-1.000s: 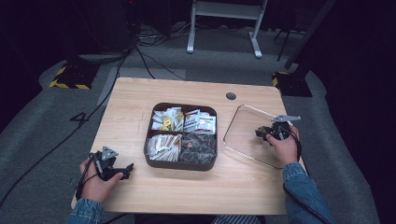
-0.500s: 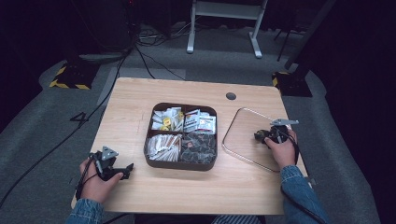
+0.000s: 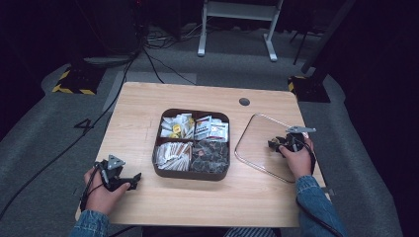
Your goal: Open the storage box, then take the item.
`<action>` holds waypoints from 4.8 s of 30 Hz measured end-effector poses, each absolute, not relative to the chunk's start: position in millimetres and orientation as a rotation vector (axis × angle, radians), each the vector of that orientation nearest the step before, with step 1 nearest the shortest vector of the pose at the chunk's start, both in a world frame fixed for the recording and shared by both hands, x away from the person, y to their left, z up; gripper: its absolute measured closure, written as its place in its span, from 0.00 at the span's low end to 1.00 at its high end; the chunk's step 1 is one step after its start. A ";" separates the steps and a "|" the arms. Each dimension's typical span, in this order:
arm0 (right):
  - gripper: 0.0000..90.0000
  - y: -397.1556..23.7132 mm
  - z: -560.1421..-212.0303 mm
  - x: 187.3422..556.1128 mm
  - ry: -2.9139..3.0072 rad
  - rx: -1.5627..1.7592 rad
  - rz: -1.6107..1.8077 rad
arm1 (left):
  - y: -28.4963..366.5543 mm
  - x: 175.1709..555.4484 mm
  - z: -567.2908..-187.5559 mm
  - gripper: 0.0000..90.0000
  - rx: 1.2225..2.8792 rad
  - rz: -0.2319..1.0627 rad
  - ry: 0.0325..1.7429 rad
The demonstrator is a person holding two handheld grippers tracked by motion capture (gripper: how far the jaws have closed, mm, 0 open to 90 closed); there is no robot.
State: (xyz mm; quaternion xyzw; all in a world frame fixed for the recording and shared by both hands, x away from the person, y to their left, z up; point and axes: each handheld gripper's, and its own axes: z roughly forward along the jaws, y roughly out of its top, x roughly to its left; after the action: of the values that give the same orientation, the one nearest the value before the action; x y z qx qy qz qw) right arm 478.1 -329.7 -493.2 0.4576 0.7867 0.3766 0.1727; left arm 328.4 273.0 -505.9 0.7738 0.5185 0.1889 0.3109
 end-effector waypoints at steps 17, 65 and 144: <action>0.48 -320.5 -461.6 432.0 2.178 1.146 1.264 | 271.4 326.5 -501.7 0.21 2.058 0.493 1.354; 0.40 -247.8 -504.6 353.9 2.550 0.752 1.167 | 232.6 344.0 -411.2 0.30 1.895 0.470 1.205; 0.44 -247.9 -504.4 353.2 2.557 0.736 1.175 | 179.0 392.9 -447.2 1.00 2.128 0.417 1.224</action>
State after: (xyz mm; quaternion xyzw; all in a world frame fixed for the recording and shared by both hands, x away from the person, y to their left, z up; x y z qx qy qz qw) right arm 353.2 -247.9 -504.4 0.2515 0.8731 0.4011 0.1164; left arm 392.9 179.0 -447.2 0.8097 0.4656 0.1588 0.3198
